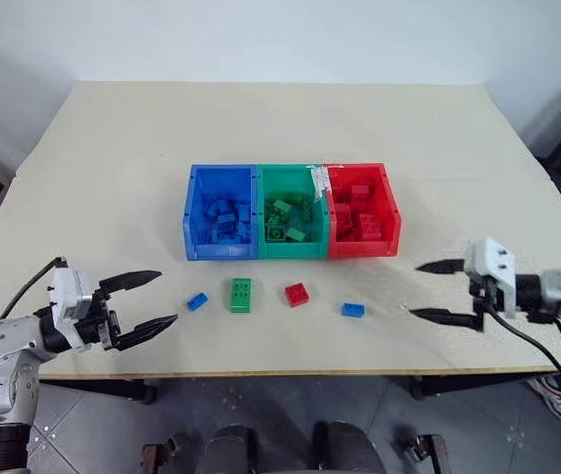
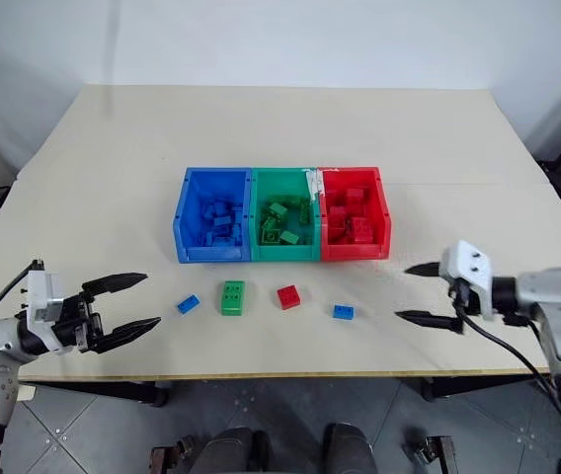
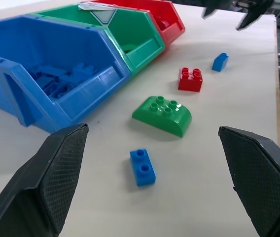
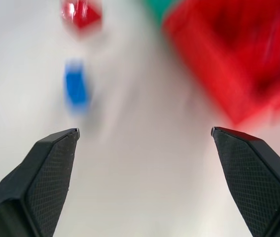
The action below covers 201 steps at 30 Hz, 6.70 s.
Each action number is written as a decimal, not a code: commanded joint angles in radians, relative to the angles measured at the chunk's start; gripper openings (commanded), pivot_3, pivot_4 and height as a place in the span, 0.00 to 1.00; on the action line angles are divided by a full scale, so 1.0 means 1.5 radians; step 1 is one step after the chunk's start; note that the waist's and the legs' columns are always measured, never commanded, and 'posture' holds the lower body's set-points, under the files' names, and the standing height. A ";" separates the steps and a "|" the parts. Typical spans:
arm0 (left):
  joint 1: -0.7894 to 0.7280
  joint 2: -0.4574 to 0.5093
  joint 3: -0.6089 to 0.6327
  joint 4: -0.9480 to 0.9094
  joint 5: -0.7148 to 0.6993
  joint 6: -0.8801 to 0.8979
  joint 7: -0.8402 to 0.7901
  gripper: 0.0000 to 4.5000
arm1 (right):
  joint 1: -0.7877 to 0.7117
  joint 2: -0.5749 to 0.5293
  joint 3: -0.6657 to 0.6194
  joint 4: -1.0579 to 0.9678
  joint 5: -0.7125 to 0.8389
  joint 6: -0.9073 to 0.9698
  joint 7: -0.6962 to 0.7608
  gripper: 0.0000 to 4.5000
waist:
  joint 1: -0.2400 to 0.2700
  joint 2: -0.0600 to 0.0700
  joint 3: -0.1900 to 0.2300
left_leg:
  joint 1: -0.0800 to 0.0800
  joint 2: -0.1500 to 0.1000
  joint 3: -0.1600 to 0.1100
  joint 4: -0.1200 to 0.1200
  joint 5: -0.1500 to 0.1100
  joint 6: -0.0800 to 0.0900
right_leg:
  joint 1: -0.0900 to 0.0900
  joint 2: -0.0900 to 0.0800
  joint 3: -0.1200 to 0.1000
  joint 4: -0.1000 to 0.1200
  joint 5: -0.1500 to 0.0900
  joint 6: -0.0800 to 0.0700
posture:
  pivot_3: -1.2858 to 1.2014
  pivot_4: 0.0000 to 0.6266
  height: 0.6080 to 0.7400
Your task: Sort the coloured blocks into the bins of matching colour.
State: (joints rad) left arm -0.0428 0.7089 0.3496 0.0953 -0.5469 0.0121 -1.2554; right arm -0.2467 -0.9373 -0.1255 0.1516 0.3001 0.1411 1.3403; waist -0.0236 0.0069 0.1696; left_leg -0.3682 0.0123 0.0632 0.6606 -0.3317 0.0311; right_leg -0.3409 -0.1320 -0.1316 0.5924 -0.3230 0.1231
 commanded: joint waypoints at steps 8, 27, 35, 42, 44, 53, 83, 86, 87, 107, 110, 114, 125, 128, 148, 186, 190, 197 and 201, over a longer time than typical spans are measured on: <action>-0.005 0.023 0.027 0.018 -0.015 -0.014 -0.040 1.00 | 0.015 0.030 0.017 -0.166 0.025 0.083 -0.075 1.00 | -0.001 0.000 0.000 | 0.000 0.001 0.001 0.000 0.000 0.000 | 0.000 0.000 0.001 0.000 0.000 0.000 | 0.52 0.24 1.00; 0.071 0.011 0.060 -0.078 -0.031 -0.001 0.013 1.00 | -0.066 0.129 0.180 -0.159 -0.059 0.090 -0.136 0.31 | 0.007 0.000 0.000 | 0.000 0.000 0.000 0.000 0.000 0.000 | 0.000 -0.001 0.001 0.000 0.000 0.000 | 0.52 0.24 1.00; 0.092 0.004 0.063 -0.102 -0.038 0.003 0.034 1.00 | -0.078 0.120 0.173 -0.148 -0.053 0.085 -0.110 0.08 | 0.009 0.000 0.000 | 0.000 0.000 0.000 0.000 0.000 0.000 | 0.000 -0.001 0.002 0.000 0.000 0.000 | 0.52 0.24 1.00; 0.093 0.003 0.059 -0.109 -0.040 0.004 0.042 1.00 | -0.151 0.136 0.154 -0.168 -0.019 0.124 -0.113 0.08 | 0.009 0.000 0.000 | 0.000 0.000 0.000 0.001 0.000 0.000 | -0.001 -0.001 0.002 0.000 0.000 0.000 | 0.52 0.24 1.00; 0.092 0.003 0.058 -0.109 -0.040 0.003 0.043 1.00 | -0.181 0.143 0.153 -0.173 -0.007 0.136 -0.115 0.08 | 0.007 0.000 0.000 | 0.000 0.000 0.000 0.001 0.000 0.000 | -0.001 -0.001 0.002 0.000 0.000 0.000 | 0.52 0.24 1.00; 0.084 -0.002 0.055 -0.102 -0.036 -0.003 0.047 1.00 | -0.414 0.334 0.210 -0.003 -0.031 0.117 -0.178 0.08 | -0.004 0.000 0.000 | 0.000 0.001 -0.001 0.000 0.000 0.000 | -0.001 -0.001 0.001 0.002 0.000 0.000 | 0.52 0.24 1.00; 0.069 0.000 0.057 -0.077 -0.033 -0.016 0.042 1.00 | -0.323 0.282 0.158 0.031 0.032 0.007 0.047 0.84 | -0.002 -0.001 -0.001 | -0.001 -0.001 -0.005 0.000 -0.001 -0.001 | -0.006 -0.001 0.005 0.012 0.000 0.000 | 0.52 0.24 1.00; 0.059 0.003 0.057 -0.062 -0.033 -0.016 0.034 1.00 | -0.224 0.188 0.122 -0.016 0.053 0.024 0.075 0.84 | -0.002 0.000 0.000 | -0.001 0.000 -0.005 0.000 -0.001 -0.001 | -0.002 0.000 0.003 0.005 0.000 0.000 | 0.52 0.24 1.00; 0.055 0.005 0.057 -0.056 -0.033 -0.016 0.030 1.00 | -0.194 0.157 0.106 -0.018 0.054 0.024 0.079 0.84 | -0.002 0.000 0.000 | -0.001 0.000 -0.004 0.000 -0.001 -0.001 | -0.001 0.000 0.002 0.003 0.000 0.000 | 0.52 0.24 1.00; 0.007 0.009 0.054 0.015 -0.038 -0.033 -0.019 1.00 | -0.134 0.167 0.170 -0.061 -0.027 0.049 -0.054 0.84 | -0.003 0.000 0.000 | 0.000 0.001 0.000 0.000 -0.001 -0.001 | -0.001 0.000 0.002 0.000 0.000 0.000 | 0.52 0.24 1.00; 0.019 0.010 0.054 0.011 -0.045 -0.027 -0.035 1.00 | -0.166 0.222 0.220 -0.021 -0.073 0.031 -0.086 0.84 | -0.002 0.000 0.000 | 0.000 0.001 0.000 0.000 -0.001 -0.001 | -0.001 0.000 0.001 0.001 0.000 0.000 | 0.52 0.24 1.00; 0.045 0.011 0.068 0.010 -0.056 -0.025 -0.058 1.00 | -0.204 0.277 0.259 0.039 -0.109 -0.006 -0.105 0.84 | -0.002 0.000 0.000 | 0.000 0.001 -0.001 0.000 -0.001 -0.001 | -0.001 -0.001 0.001 0.001 0.000 0.000 | 0.52 0.24 1.00; 0.081 0.004 0.073 -0.019 -0.054 -0.030 -0.042 1.00 | -0.244 0.340 0.285 0.134 -0.141 -0.068 -0.111 0.64 | -0.005 -0.001 -0.001 | 0.000 0.001 -0.001 0.000 -0.001 -0.001 | -0.001 0.000 0.002 0.003 0.000 0.000 | 0.52 0.24 1.00; 0.079 0.001 0.070 -0.019 -0.052 -0.032 -0.039 1.00 | -0.247 0.343 0.270 0.113 -0.125 -0.056 -0.113 0.42 | -0.005 -0.001 0.000 | 0.000 0.001 -0.001 0.000 -0.001 -0.001 | -0.001 0.000 0.002 0.003 0.000 0.000 | 0.52 0.24 1.00; 0.018 -0.016 0.029 0.013 -0.034 -0.042 -0.035 1.00 | -0.476 0.259 0.092 0.332 -0.106 -0.026 -0.265 0.54 | -0.007 0.000 0.000 | 0.000 0.001 -0.001 -0.001 -0.001 -0.001 | -0.003 0.000 0.001 0.003 0.000 -0.001 | 0.52 0.24 1.00; 0.168 -0.053 0.041 -0.273 0.006 0.026 0.205 1.00 | -0.174 0.014 0.090 0.144 0.067 -0.098 0.160 1.00 | 0.002 0.001 0.000 | 0.000 0.001 -0.001 0.001 -0.001 0.000 | 0.001 -0.003 0.002 -0.002 0.000 0.000 | 0.52 0.24 1.00; 0.158 -0.079 -0.038 -0.392 0.054 0.130 0.341 1.00 | -0.183 0.017 0.094 0.151 0.063 -0.099 0.161 1.00 | 0.002 0.001 0.000 | 0.000 0.001 -0.001 0.001 -0.001 0.000 | 0.001 -0.002 0.002 -0.002 0.000 0.000 | 0.52 0.24 1.00; 0.076 -0.148 -0.219 -0.493 0.135 0.337 0.538 1.00 | -0.202 0.026 0.102 0.154 0.055 -0.090 0.161 1.00 | 0.013 0.001 0.000 | 0.000 0.000 0.000 0.002 -0.001 0.001 | 0.002 -0.001 0.002 -0.002 0.000 0.000 | 0.52 0.24 1.00; 0.037 -0.176 -0.277 -0.483 0.170 0.396 0.587 1.00 | -0.205 0.030 0.103 0.150 0.052 -0.086 0.161 1.00 | 0.019 0.001 0.000 | 0.000 0.001 0.000 0.002 -0.001 0.001 | 0.002 0.000 0.002 -0.002 0.000 0.000 | 0.52 0.24 1.00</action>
State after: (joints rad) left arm 0.0253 0.4489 -0.0388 -0.6030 -0.3175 0.5805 -0.4058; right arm -0.5439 -0.8919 0.0374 0.3930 0.3741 0.0047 1.5389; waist 0.0044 0.0081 0.1702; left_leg -0.3685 0.0135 0.0632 0.6639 -0.3332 0.0322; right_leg -0.3376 -0.1318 -0.1289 0.5887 -0.3225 0.1227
